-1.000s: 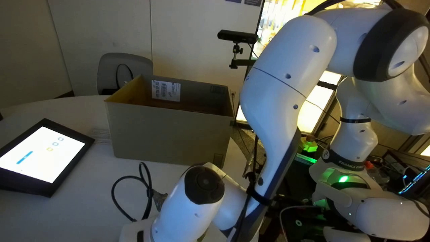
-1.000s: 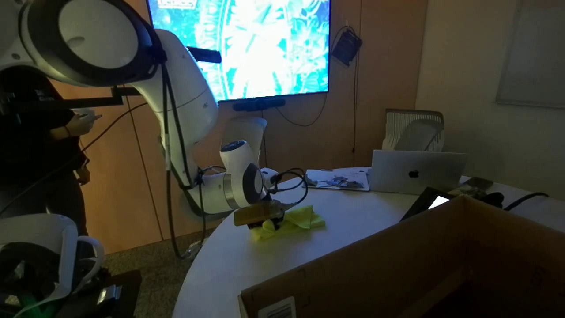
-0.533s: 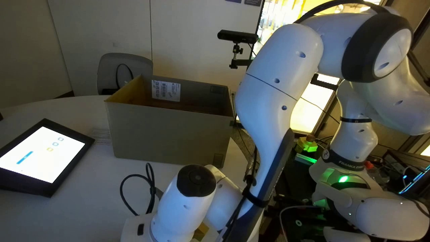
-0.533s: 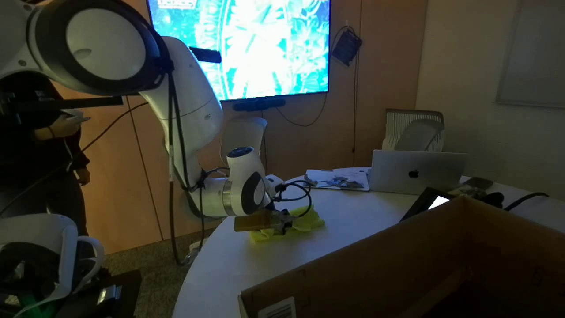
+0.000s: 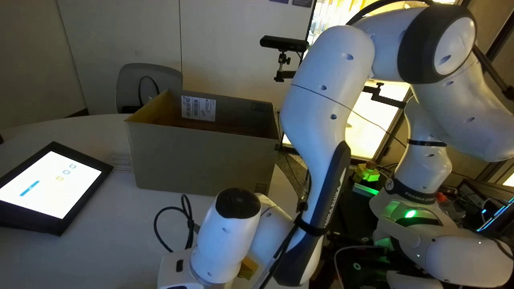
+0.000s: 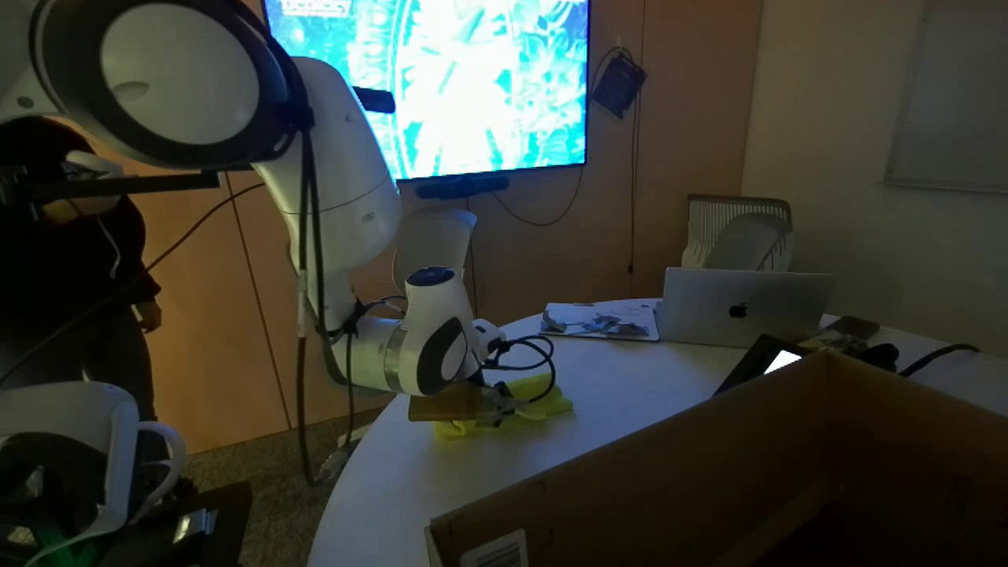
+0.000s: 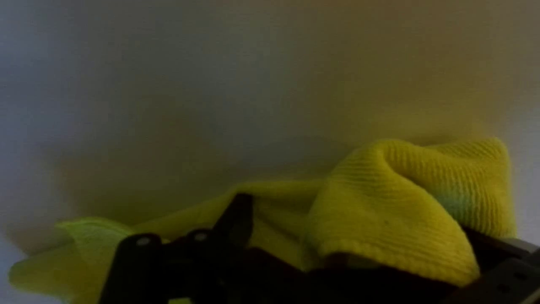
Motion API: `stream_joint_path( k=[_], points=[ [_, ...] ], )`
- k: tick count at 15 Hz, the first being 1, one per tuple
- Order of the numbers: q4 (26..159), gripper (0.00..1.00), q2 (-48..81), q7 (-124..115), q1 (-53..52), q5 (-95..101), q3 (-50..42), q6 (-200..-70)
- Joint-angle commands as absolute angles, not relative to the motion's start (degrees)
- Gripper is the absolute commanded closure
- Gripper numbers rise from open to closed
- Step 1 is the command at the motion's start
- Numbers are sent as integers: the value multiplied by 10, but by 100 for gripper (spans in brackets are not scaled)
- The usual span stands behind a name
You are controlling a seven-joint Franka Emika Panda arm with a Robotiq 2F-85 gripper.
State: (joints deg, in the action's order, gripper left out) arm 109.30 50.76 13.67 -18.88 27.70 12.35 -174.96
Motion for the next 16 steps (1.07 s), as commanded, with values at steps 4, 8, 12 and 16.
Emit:
stream_joint_path(
  k=[4, 8, 12, 16],
  points=[
    [1155, 0, 451, 162, -176, 261, 131, -1773],
    [1168, 0, 417, 152, -185, 260, 117, -1776],
    [1140, 0, 398, 119, -212, 243, 80, -1783],
    [1062, 0, 420, 37, -288, 199, -14, -1761]
  ],
)
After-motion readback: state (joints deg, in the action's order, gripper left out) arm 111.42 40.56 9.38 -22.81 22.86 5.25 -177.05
